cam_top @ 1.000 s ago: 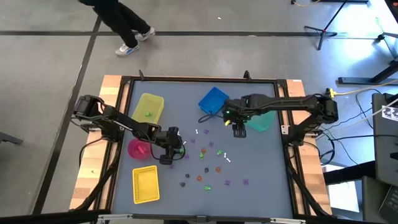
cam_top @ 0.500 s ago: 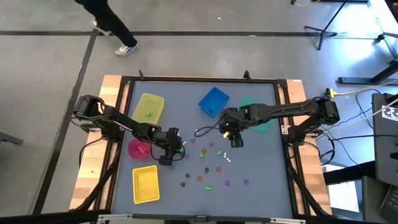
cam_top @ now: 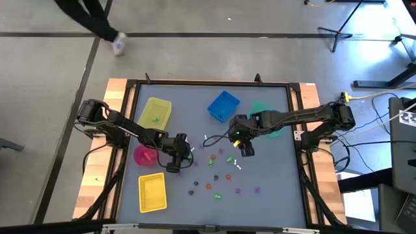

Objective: Sort Halloween decoration
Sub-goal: Put the green skeleton toy into the yellow bin

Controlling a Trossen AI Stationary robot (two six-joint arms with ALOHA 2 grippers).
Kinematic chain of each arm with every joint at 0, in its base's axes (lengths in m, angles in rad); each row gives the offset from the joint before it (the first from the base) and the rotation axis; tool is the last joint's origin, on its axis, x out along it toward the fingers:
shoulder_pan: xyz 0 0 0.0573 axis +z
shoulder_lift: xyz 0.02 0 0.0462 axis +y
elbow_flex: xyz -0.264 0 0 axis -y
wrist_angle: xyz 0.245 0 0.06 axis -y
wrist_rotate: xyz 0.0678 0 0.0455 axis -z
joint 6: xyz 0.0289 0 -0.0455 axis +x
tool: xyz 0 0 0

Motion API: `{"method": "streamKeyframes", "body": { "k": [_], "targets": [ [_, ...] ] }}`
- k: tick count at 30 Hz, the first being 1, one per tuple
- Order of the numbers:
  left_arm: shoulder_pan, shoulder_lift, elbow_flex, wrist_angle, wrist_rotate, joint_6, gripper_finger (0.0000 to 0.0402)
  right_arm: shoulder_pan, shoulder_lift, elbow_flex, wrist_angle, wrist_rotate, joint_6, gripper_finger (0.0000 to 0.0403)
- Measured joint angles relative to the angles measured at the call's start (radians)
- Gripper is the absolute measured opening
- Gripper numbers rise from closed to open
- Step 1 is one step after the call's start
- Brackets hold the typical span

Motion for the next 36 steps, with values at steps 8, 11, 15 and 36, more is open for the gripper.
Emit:
{"method": "streamKeyframes", "body": {
  "k": [8,11,15,36],
  "targets": [
    [0.002,-0.029,-0.003,-0.003,-0.016,-0.049,0.0038,0.0,0.0,0.0,0.004,0.0,0.0,0.0211],
    [0.003,-0.043,-0.004,-0.005,-0.034,-0.054,0.0037,0.0,0.0,0.0,0.013,0.0,0.0,0.0211],
    [0.004,-0.06,-0.004,0.001,-0.055,-0.094,0.0037,0.0,0.0,0.0,0.021,0.0,-0.001,0.0211],
    [0.061,-0.415,0.07,-0.23,-0.303,-0.151,0.0037,-0.001,0.0,0.0,0.044,0.0,-0.007,0.0211]
  ]
}}
